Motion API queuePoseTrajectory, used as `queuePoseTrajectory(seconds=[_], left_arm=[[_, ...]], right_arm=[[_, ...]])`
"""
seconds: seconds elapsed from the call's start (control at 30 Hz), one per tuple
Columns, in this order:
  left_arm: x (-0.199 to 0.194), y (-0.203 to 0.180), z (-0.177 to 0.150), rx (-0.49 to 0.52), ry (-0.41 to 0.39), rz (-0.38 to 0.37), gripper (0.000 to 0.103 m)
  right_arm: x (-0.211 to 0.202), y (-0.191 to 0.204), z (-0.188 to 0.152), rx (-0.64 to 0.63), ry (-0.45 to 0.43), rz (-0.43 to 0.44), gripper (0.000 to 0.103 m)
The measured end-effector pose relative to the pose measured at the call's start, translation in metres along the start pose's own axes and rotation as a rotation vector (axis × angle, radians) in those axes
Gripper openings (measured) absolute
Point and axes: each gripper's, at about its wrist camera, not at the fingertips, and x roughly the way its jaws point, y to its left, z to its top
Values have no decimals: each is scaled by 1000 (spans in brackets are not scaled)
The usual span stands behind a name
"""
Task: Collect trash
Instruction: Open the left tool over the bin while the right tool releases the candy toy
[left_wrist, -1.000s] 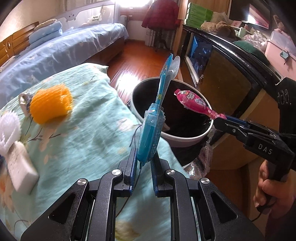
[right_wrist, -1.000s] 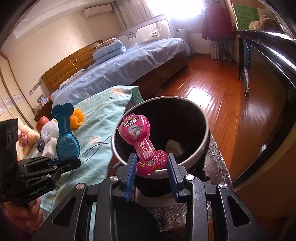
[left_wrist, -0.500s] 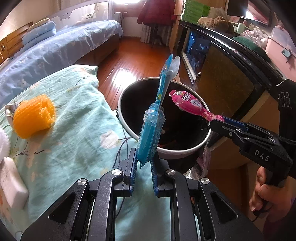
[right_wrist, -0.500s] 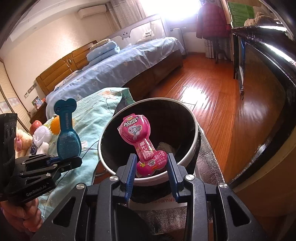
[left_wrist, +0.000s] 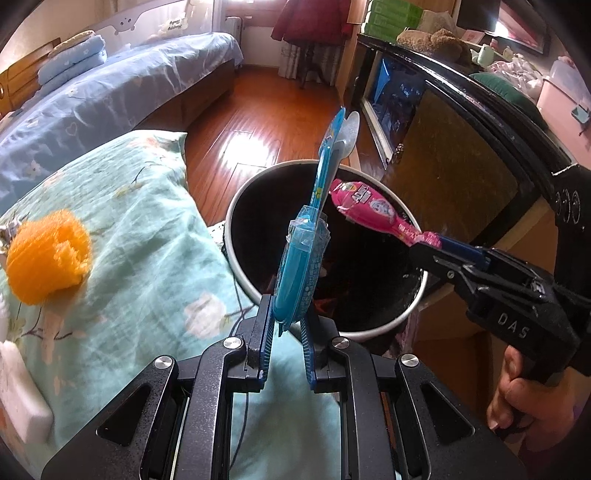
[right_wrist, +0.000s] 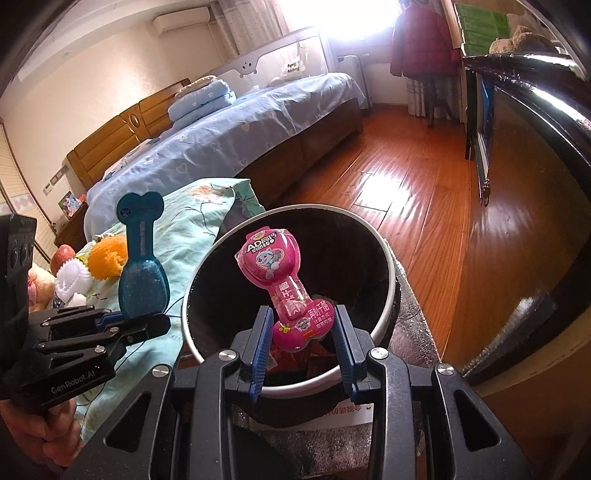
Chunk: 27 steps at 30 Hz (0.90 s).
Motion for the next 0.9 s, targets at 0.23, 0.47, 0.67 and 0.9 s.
queuePoseTrajectory(seconds=[0.23,0.47,0.67,0.9], left_arm=[[9,-2,6,-2,14,-4,13],[17,-2,10,-10,31,-8,13],[22,-4,14,-11,36,-15,13],[17,6,9,-44,16,-12,44]], right_arm=[[8,-6,4,3,9,-13,33],[14,-9,8,6,21,-18,33],[16,-9,10,3,26,-23,33],[16,-18,12,48,26,-5,43]])
